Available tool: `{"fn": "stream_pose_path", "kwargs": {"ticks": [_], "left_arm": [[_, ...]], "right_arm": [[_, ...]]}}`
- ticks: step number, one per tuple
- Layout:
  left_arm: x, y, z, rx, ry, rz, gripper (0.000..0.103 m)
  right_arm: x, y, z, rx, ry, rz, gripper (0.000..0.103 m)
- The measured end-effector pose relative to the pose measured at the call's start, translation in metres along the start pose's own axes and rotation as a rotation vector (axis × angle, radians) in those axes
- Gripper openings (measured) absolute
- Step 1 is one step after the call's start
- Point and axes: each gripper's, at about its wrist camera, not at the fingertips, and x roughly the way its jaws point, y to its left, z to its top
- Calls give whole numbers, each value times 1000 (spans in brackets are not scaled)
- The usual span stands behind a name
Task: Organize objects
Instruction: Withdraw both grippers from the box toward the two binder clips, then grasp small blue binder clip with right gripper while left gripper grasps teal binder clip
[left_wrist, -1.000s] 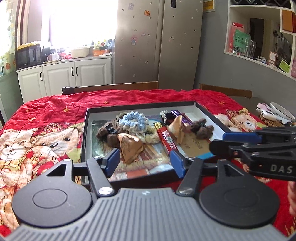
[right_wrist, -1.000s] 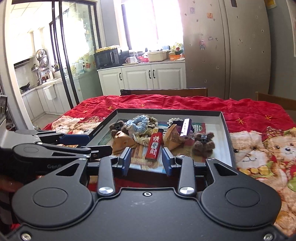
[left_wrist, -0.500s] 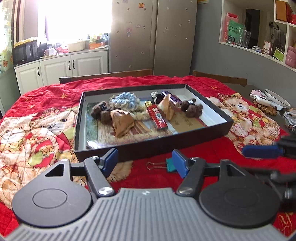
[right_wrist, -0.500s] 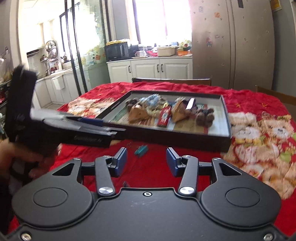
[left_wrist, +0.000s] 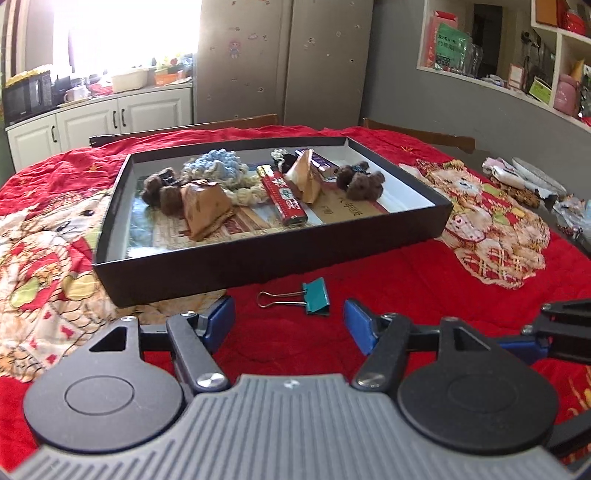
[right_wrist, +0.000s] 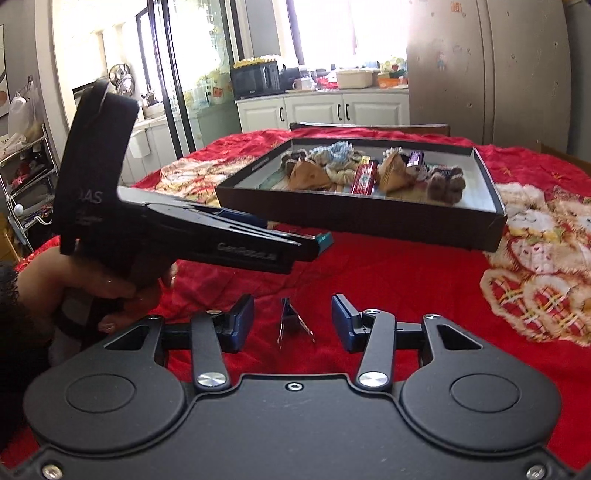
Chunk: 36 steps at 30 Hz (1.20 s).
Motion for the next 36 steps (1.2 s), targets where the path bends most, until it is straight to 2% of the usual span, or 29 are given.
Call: {"fn": "stream_pose_path", "kwargs": {"ticks": [2,5,14,26,28,32,36], "left_arm": [[6,-1,0,-1,3,4,77],[11,-1,1,-16,3,-9,77],[19,-4,3,-12,4,0,77],[23,-10,3,1,4,35,73],[24,-11,3,1,4,41,71],[23,-11,3,-1,2,56,59],[23,-11,3,-2,0,66,55]], "right_arm": [[2,1,-2,-8,15,0,37],[3,2,-4,-16,23,0,33],[10,3,-5,-33,40,-6,32],[17,6,-5,-65,61,-24,23],[18,6,-5,-66,61,-23,23],[18,5,-5,-63,62,-22,23],[18,5,-5,-64,62,-22,23]]}}
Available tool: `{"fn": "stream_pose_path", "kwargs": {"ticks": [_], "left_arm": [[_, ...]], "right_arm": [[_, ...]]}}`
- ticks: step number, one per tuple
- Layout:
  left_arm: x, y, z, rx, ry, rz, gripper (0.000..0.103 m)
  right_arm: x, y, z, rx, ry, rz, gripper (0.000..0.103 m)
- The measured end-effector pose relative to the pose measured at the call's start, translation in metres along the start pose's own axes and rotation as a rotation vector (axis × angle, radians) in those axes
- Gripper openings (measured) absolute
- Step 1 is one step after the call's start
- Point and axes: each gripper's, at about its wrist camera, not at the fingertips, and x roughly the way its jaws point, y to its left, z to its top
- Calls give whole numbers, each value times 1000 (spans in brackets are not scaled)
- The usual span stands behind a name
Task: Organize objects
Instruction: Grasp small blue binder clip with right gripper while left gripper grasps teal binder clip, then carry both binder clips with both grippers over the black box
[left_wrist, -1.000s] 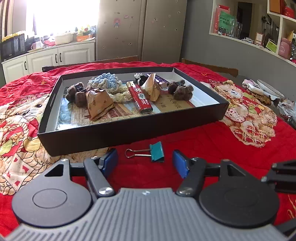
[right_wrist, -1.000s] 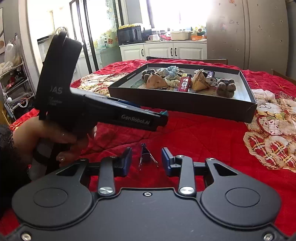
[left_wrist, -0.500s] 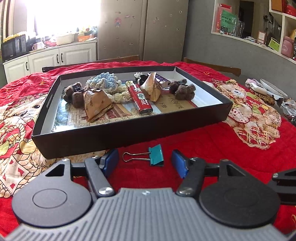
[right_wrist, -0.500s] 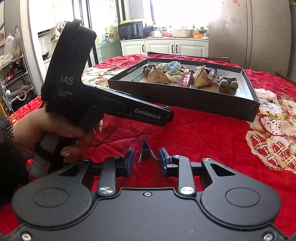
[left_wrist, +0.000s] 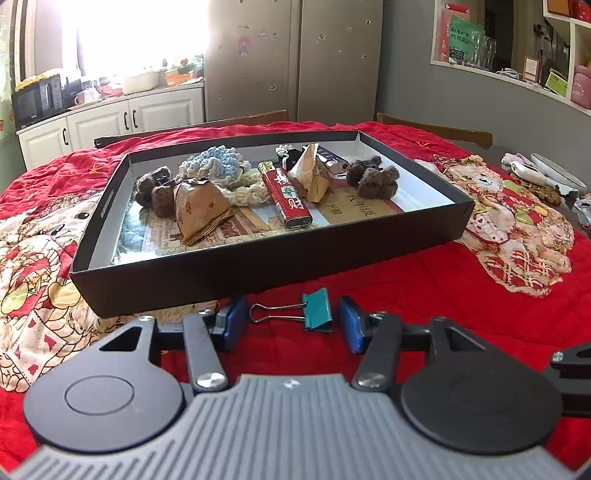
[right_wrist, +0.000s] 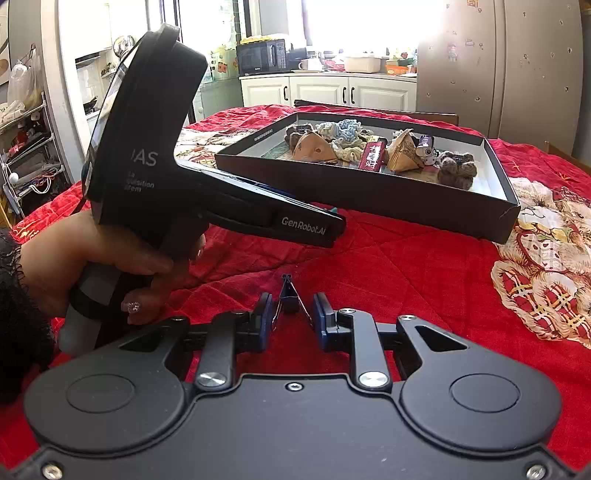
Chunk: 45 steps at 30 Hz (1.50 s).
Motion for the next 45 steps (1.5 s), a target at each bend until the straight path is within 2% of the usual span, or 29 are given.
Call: {"fn": "stream_pose_path", "kwargs": {"ticks": [2,21,30,39,45], "left_arm": [[-1,0,0,0,-1,3,51],[-16,3,-4,-23,-7,-43,51],[-43,7,5,-33,-69,-78,51],[-61,31,24,-95,-129,-50,51],[-59,39,33,-99,-137,-34,51]], "right_arm": [[0,0,0,0,0,0,23],[-4,-5,2,21,-39,-4,22],[-11,-12,8,56,-79,-8,22],[-20,-19,16,60,-113,-26,21],[-26,-27,41,36,-155,-57,21]]}}
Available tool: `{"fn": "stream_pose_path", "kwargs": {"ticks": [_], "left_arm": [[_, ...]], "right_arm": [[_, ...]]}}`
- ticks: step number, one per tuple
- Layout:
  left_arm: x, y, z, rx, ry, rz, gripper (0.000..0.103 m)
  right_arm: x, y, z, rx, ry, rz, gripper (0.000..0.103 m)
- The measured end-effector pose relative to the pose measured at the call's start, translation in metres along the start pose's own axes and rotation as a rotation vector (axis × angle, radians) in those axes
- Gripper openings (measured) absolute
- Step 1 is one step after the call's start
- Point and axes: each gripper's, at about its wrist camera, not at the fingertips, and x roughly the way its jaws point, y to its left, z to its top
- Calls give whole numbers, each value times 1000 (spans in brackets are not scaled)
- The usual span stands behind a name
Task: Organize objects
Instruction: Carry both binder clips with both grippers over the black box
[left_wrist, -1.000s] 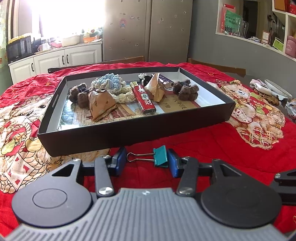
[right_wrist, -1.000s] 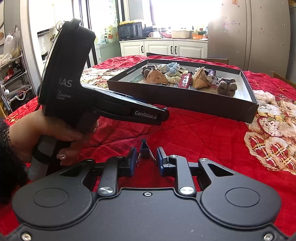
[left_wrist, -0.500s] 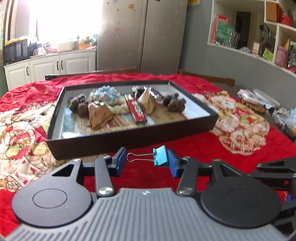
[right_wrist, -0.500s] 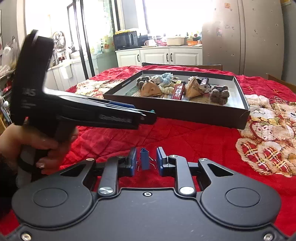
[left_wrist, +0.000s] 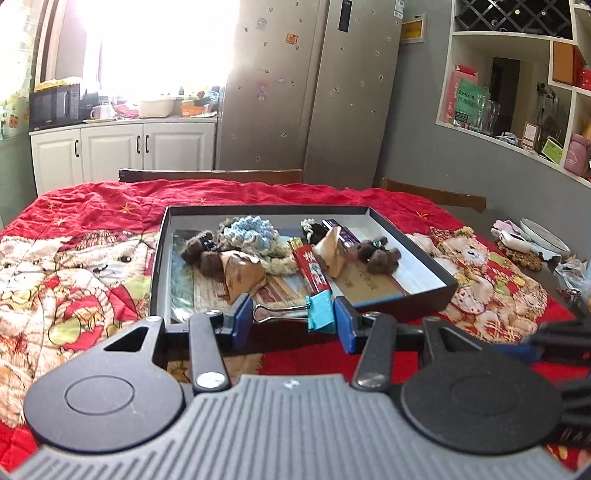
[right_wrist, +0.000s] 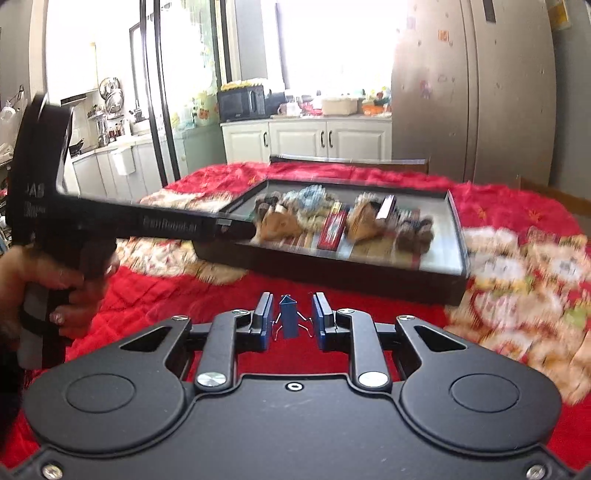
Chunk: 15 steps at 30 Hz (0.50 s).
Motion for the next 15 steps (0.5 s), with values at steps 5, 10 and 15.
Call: {"fn": "stream_pose_path", "kwargs": {"ticks": [5,10,15], "left_arm": [[15,3,10,-12,14,0,51],[33,2,19,-15,18,4,51],[53,-3,23,-6,26,14,51]], "right_arm": [[8,-9,30,-9,-40,-33,21],[29,-29,55,50,-43,-38,22],[61,-52,63,103,-14,-59,22]]}}
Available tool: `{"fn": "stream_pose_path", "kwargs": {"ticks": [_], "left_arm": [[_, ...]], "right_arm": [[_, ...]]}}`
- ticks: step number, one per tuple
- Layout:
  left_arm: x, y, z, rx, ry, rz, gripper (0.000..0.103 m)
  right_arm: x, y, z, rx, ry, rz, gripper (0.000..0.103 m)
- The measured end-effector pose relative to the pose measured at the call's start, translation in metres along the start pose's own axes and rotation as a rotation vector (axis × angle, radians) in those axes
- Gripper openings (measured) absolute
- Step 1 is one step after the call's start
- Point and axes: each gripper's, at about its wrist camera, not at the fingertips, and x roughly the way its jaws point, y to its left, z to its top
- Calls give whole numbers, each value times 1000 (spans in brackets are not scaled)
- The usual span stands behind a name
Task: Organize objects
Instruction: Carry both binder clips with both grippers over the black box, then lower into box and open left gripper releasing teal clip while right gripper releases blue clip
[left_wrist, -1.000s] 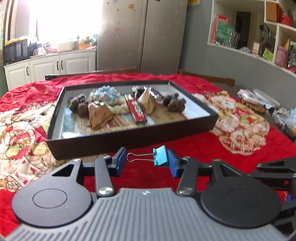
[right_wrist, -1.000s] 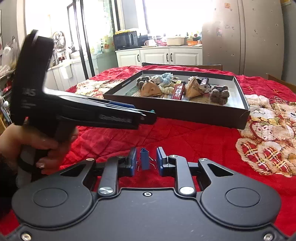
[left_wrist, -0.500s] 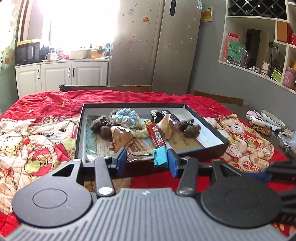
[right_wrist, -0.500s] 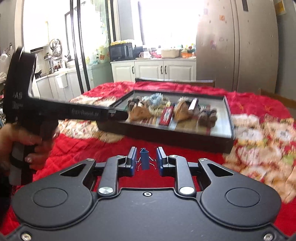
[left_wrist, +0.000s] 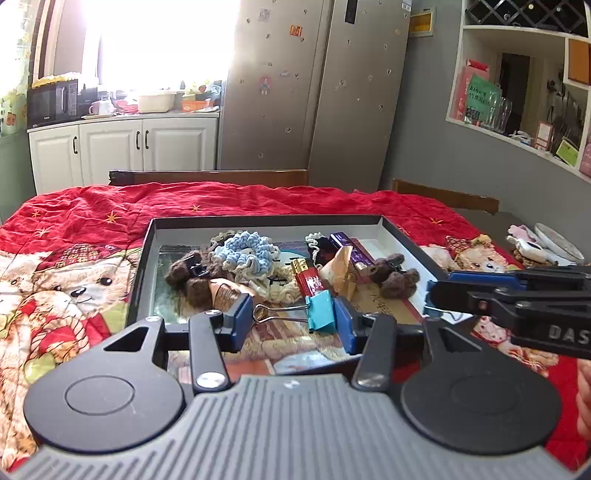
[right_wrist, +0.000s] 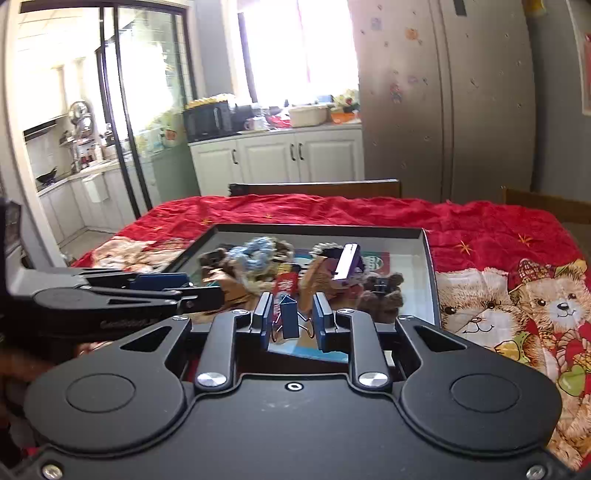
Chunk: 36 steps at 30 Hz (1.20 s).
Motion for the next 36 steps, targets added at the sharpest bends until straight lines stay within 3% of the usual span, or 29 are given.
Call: {"fn": "stream_pose_path", "kwargs": {"ticks": [11,36], "left_arm": [[39,-6,-1,43,33,6,51],[61,3,-7,62,60,35,52]], "right_arm": [[59,-21,-5,22,24,-34,22],[94,-16,-21,-34,54,-58,22]]}}
